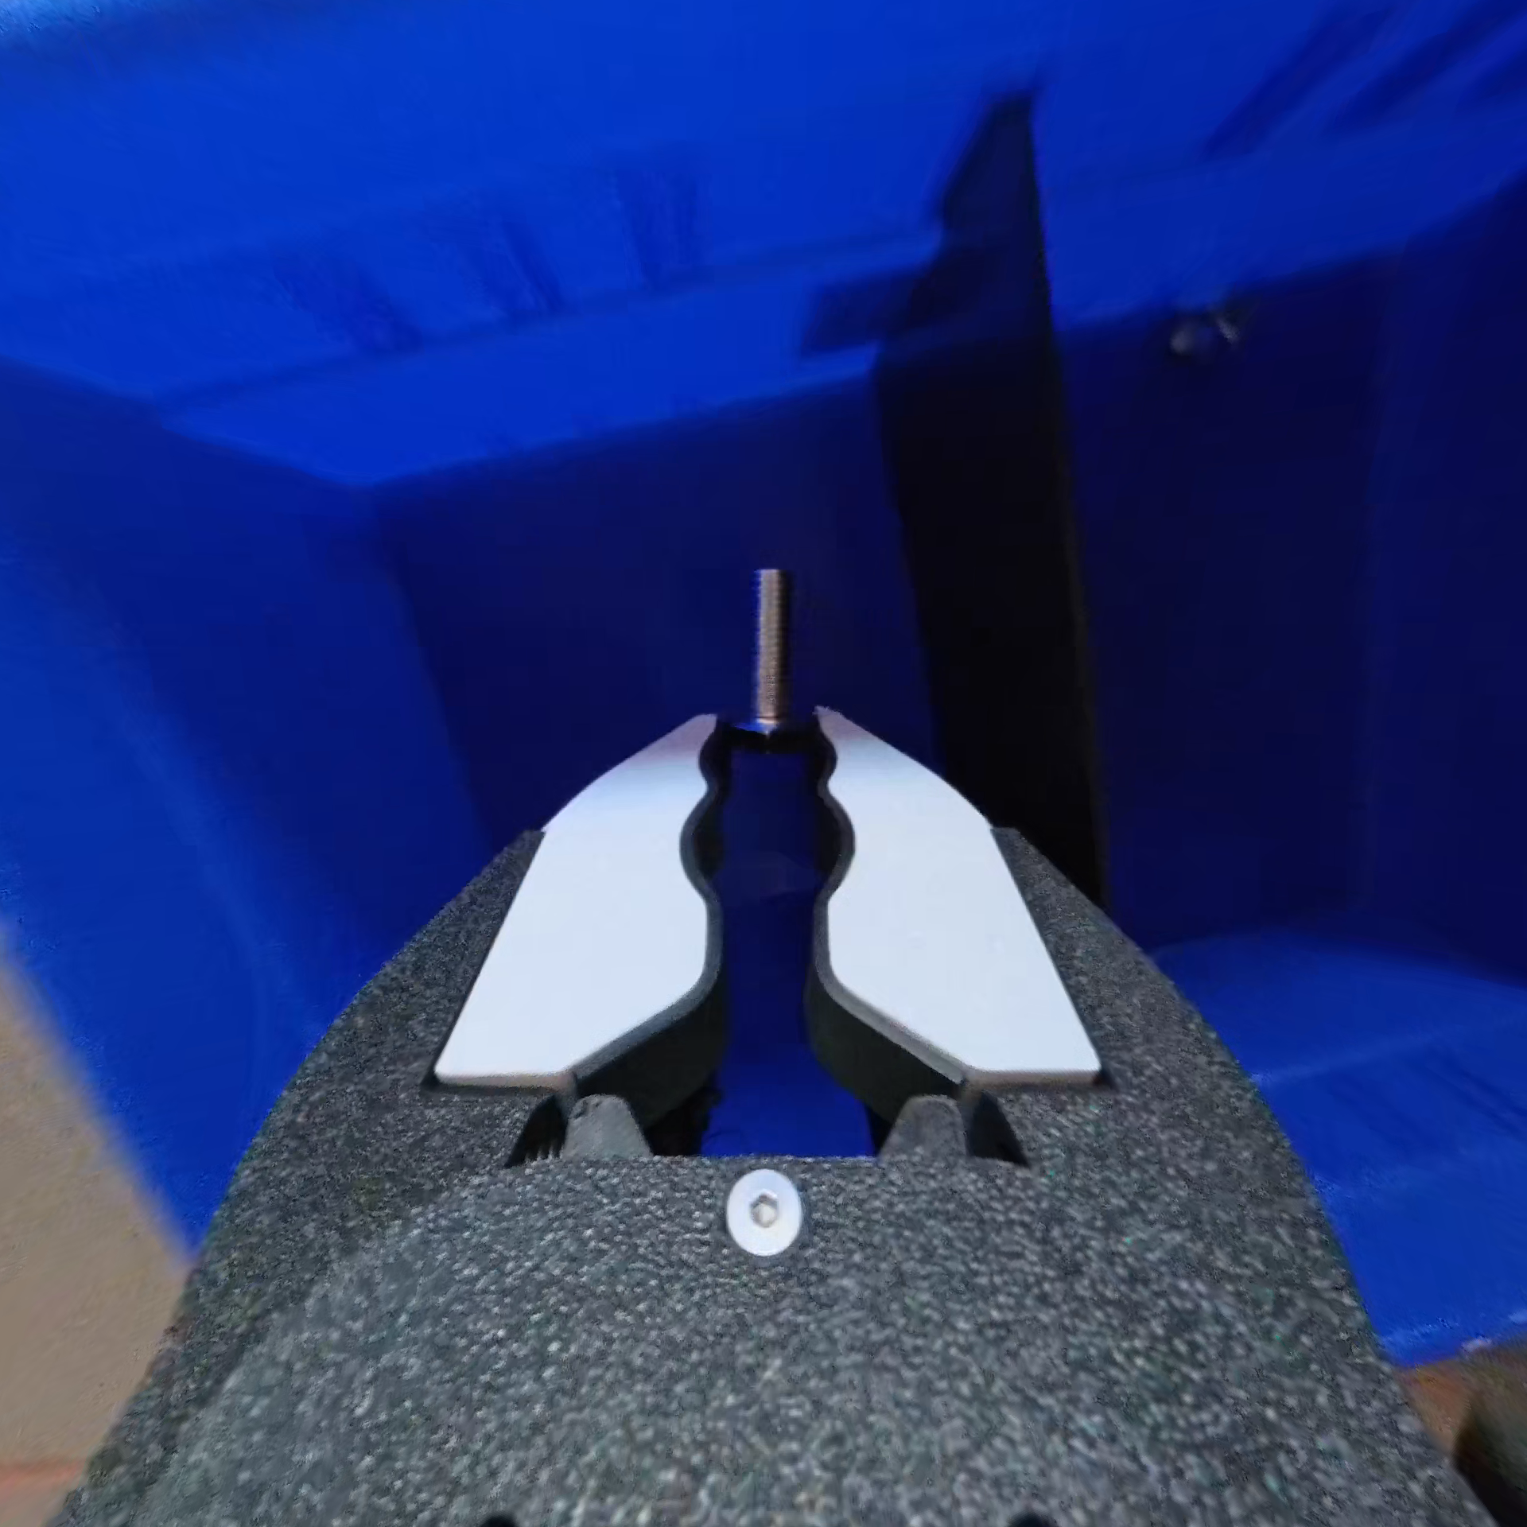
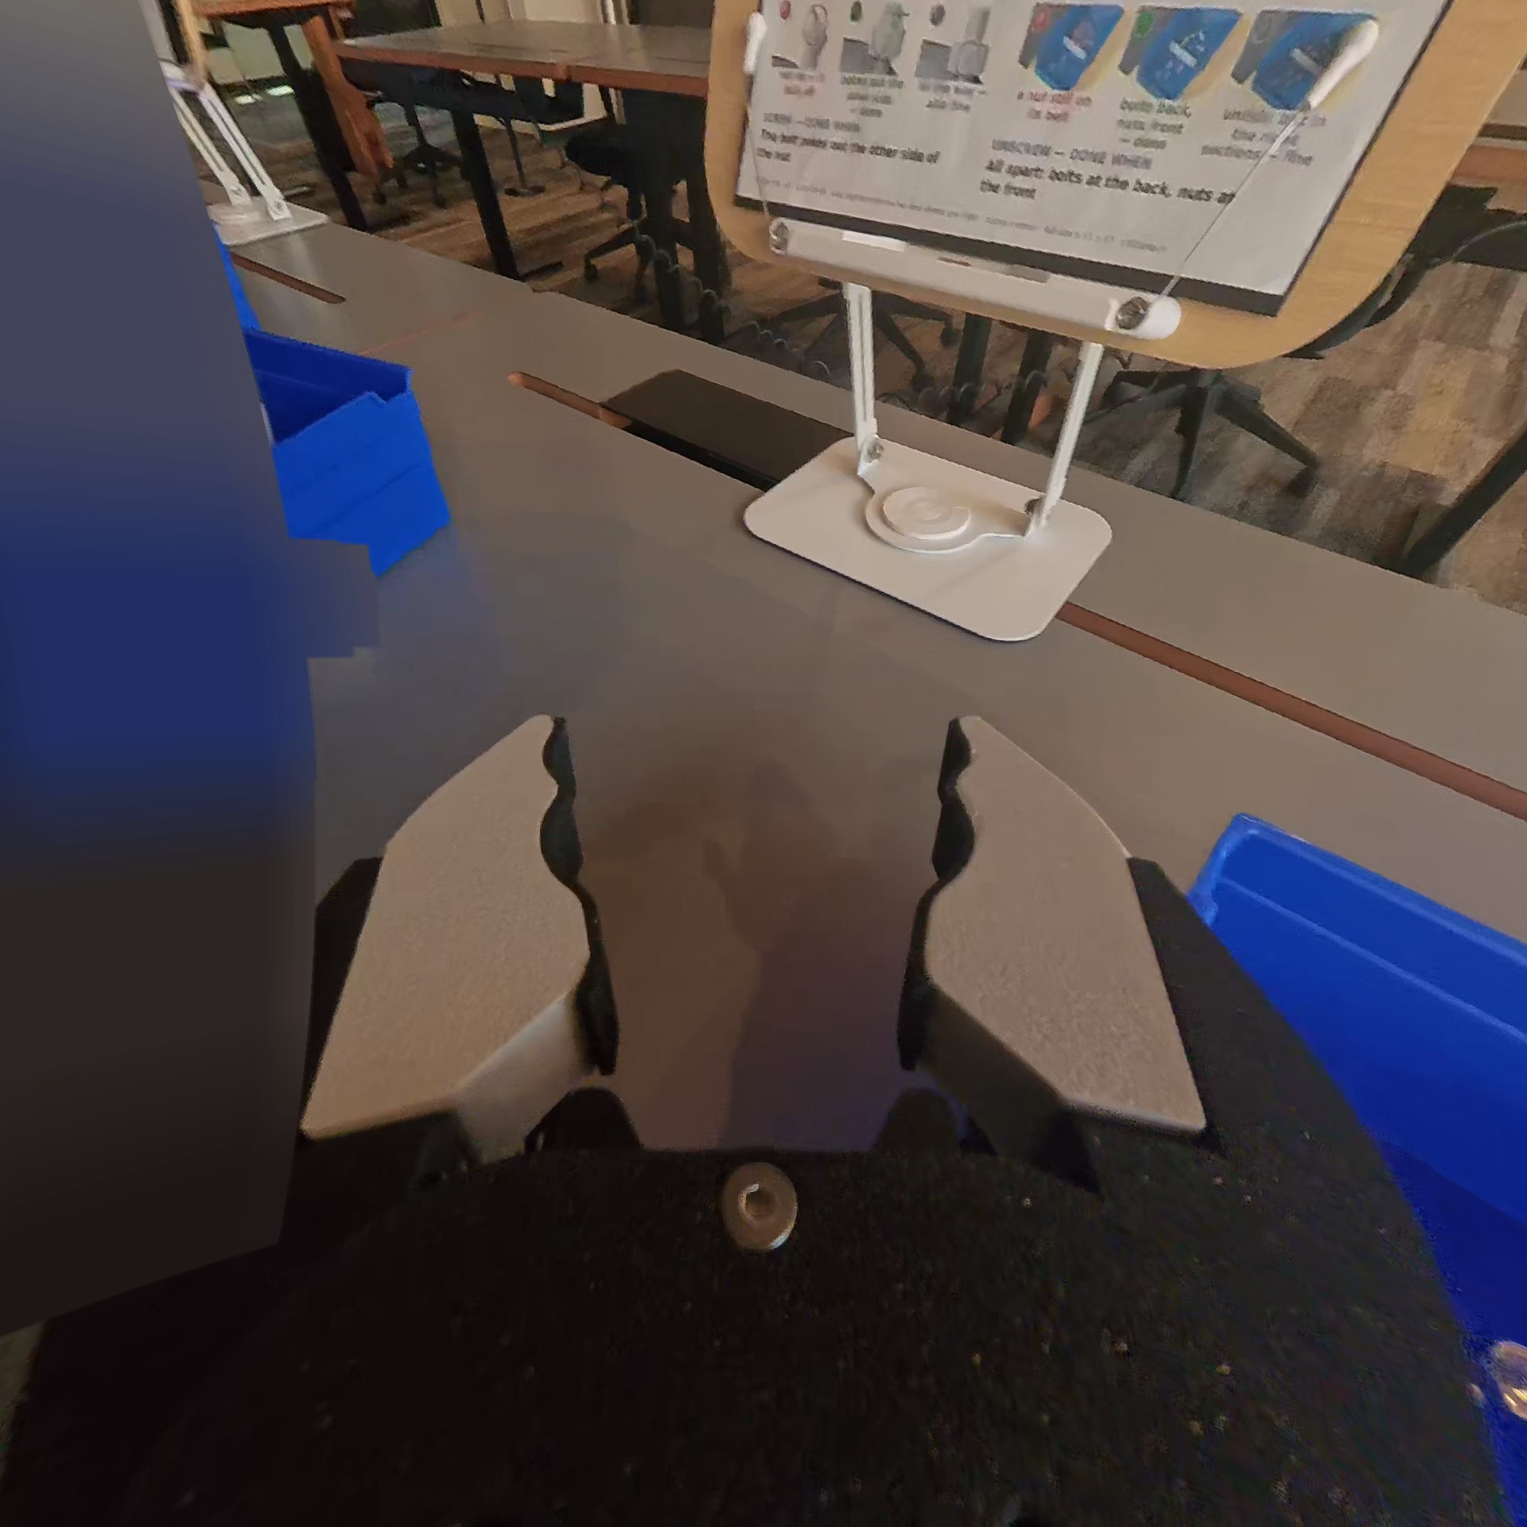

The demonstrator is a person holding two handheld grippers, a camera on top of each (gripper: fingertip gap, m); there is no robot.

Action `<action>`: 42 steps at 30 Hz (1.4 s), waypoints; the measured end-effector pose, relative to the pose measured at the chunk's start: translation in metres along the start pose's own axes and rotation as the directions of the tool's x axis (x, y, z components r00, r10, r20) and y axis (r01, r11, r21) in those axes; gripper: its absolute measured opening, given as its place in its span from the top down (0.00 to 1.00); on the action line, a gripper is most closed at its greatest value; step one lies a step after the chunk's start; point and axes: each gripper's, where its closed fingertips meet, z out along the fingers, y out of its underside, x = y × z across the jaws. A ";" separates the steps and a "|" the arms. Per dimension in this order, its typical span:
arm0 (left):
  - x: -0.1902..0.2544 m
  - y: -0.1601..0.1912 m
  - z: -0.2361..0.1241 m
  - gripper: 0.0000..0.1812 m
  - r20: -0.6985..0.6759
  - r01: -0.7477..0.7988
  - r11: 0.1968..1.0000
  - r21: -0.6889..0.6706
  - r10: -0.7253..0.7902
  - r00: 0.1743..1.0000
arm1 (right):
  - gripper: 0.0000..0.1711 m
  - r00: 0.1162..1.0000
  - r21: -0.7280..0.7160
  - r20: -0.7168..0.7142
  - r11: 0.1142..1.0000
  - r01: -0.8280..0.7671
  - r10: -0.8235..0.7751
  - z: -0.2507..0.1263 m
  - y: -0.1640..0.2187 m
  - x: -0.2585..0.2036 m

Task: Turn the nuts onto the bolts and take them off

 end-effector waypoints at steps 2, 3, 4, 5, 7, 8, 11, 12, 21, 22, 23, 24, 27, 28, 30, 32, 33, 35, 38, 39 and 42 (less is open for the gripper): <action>-0.010 -0.009 -0.022 0.90 0.104 0.070 0.991 0.114 -0.082 0.991 | 0.53 0.999 0.013 0.037 1.000 -0.003 0.002 0.001 -0.002 -0.007; -0.015 -0.015 -0.034 0.90 0.169 0.108 0.976 0.187 -0.140 0.975 | 0.53 0.999 0.018 0.053 1.000 -0.002 0.001 0.001 -0.004 -0.011; -0.015 -0.021 -0.046 0.90 0.203 0.134 0.955 0.266 -0.191 0.960 | 0.53 0.998 0.019 0.065 1.000 0.001 -0.002 0.001 -0.004 -0.014; -0.016 -0.028 -0.060 0.90 0.254 0.149 0.921 0.359 -0.250 0.934 | 0.53 0.997 0.021 0.072 1.000 0.011 -0.012 0.000 -0.005 -0.016; -0.007 -0.046 -0.085 0.90 0.281 0.163 0.825 0.541 -0.360 0.890 | 0.55 0.995 0.039 0.090 0.999 0.030 -0.033 -0.001 -0.010 -0.024; -0.003 -0.056 -0.099 0.90 0.304 0.147 0.764 0.629 -0.415 0.857 | 0.56 0.993 0.053 0.111 0.998 0.037 -0.042 -0.002 -0.013 -0.030; 0.026 -0.090 -0.131 0.90 0.320 0.057 0.606 0.794 -0.495 0.808 | 0.56 0.981 0.083 0.180 0.995 0.055 -0.069 -0.007 -0.020 -0.051; 0.037 -0.102 -0.140 0.90 0.320 0.024 0.558 0.830 -0.510 0.799 | 0.56 0.977 0.091 0.195 0.994 0.069 -0.086 -0.009 -0.022 -0.058; 0.113 -0.203 -0.167 0.90 0.250 -0.148 0.238 0.960 -0.493 0.833 | 0.59 0.902 0.160 0.376 0.974 0.163 -0.213 -0.025 -0.033 -0.126; 0.114 -0.212 -0.166 0.90 0.240 -0.152 0.215 0.965 -0.485 0.841 | 0.61 0.886 0.165 0.402 0.970 0.176 -0.230 -0.027 -0.032 -0.135; 0.116 -0.222 -0.168 0.90 0.232 -0.159 0.190 0.969 -0.468 0.853 | 0.63 0.867 0.168 0.433 0.967 0.190 -0.246 -0.028 -0.030 -0.144; 0.115 -0.229 -0.173 0.90 0.220 -0.164 0.158 0.974 -0.468 0.856 | 0.64 0.846 0.168 0.469 0.966 0.199 -0.256 -0.027 -0.029 -0.154; 0.114 -0.242 -0.200 0.91 0.204 -0.191 0.075 0.979 -0.445 0.872 | 0.60 0.760 0.124 0.595 0.965 0.232 -0.260 -0.017 -0.022 -0.188; 0.113 -0.243 -0.211 0.91 0.210 -0.199 0.072 0.977 -0.436 0.875 | 0.58 0.729 0.098 0.633 0.962 0.257 -0.259 -0.010 -0.020 -0.200; 0.113 -0.241 -0.235 0.90 0.239 -0.230 0.076 0.970 -0.435 0.868 | 0.61 0.667 0.070 0.692 0.946 0.317 -0.274 0.008 -0.019 -0.225; 0.116 -0.235 -0.255 0.90 0.257 -0.246 0.081 0.966 -0.418 0.871 | 0.68 0.591 0.074 0.741 0.913 0.401 -0.319 0.031 -0.021 -0.254; 0.117 -0.229 -0.264 0.90 0.274 -0.268 0.074 0.961 -0.425 0.863 | 0.71 0.552 0.084 0.757 0.890 0.448 -0.349 0.044 -0.022 -0.268; 0.121 -0.215 -0.275 0.90 0.281 -0.284 0.059 0.957 -0.423 0.861 | 0.77 0.449 0.100 0.807 0.837 0.538 -0.384 0.071 -0.021 -0.297; 0.118 -0.184 -0.281 0.91 0.276 -0.289 0.050 0.956 -0.483 0.831 | 0.79 0.290 0.047 0.891 0.706 0.707 -0.349 0.110 -0.008 -0.325; 0.118 -0.176 -0.284 0.91 0.274 -0.294 0.040 0.955 -0.494 0.825 | 0.82 0.241 0.043 0.908 0.650 0.759 -0.342 0.123 -0.003 -0.330; 0.124 -0.164 -0.291 0.90 0.281 -0.308 0.028 0.951 -0.492 0.824 | 0.90 0.054 0.107 0.943 0.453 0.885 -0.327 0.153 0.011 -0.341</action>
